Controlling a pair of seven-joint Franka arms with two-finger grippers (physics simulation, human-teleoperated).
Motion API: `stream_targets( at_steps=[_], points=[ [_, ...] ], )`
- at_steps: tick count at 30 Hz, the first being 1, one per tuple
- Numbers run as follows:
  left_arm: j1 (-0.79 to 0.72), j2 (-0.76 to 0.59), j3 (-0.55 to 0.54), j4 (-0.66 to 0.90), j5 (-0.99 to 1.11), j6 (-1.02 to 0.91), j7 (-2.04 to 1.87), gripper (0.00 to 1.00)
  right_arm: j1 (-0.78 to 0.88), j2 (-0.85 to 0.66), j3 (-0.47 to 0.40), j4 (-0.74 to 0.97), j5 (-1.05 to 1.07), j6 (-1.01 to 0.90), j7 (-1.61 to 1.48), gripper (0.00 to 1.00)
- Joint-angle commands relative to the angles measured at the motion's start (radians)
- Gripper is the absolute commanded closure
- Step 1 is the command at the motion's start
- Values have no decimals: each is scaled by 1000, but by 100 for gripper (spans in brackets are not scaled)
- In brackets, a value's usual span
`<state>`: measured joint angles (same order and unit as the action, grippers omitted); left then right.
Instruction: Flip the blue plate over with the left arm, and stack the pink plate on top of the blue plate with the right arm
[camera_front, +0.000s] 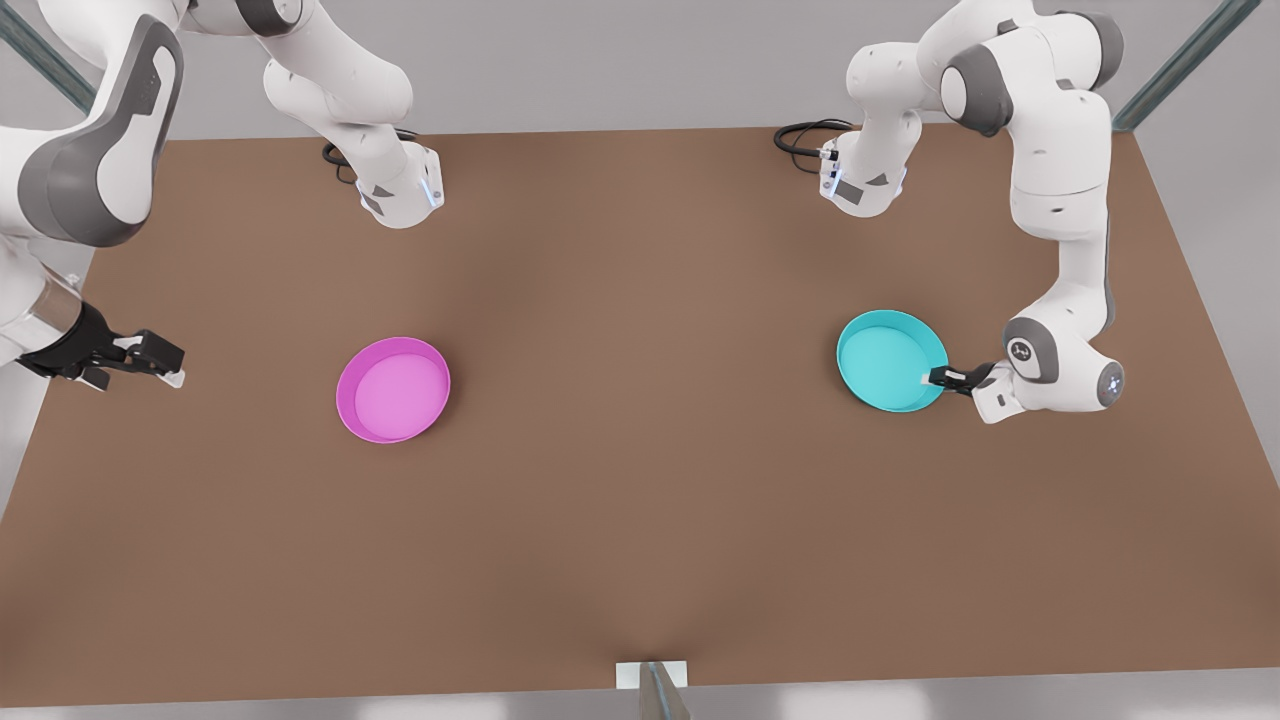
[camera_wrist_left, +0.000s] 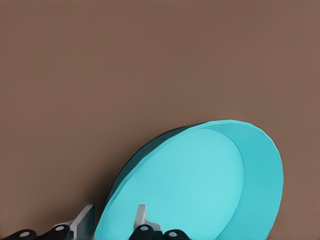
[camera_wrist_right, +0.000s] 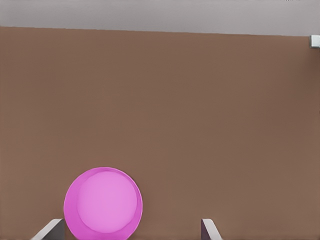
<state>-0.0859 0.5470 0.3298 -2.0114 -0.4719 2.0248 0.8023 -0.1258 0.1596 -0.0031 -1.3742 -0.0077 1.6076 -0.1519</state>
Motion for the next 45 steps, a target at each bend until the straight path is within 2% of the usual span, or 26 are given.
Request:
stream_targets(
  at_steps=[1, 5, 10, 20, 35, 39, 45],
  points=[
    [0, 1, 0, 0, -10, 0, 0, 55, 0, 0, 0, 1, 0, 0, 0, 0],
    [0, 10, -2, 0, -10, 11, 0, 56, 0, 1, 0, 0, 0, 0, 0, 0],
    [0, 11, -8, 0, -11, 12, 0, 66, 0, 0, 0, 0, -3, -2, 0, 0],
    [0, 19, -8, 8, -11, 17, 0, 74, 0, 0, 0, 1, -2, -2, 0, 0],
    [0, 19, -8, 17, -11, 6, 0, 78, -2, 0, 0, 1, -2, 0, 0, 0],
    [0, 13, -8, 49, -11, -43, -6, 78, -2, 1, 0, 1, -3, 0, 2, 0],
    [-6, 10, -8, 200, -5, -205, -92, 78, -2, 0, 0, 1, -2, 0, 2, 0]
  ],
)
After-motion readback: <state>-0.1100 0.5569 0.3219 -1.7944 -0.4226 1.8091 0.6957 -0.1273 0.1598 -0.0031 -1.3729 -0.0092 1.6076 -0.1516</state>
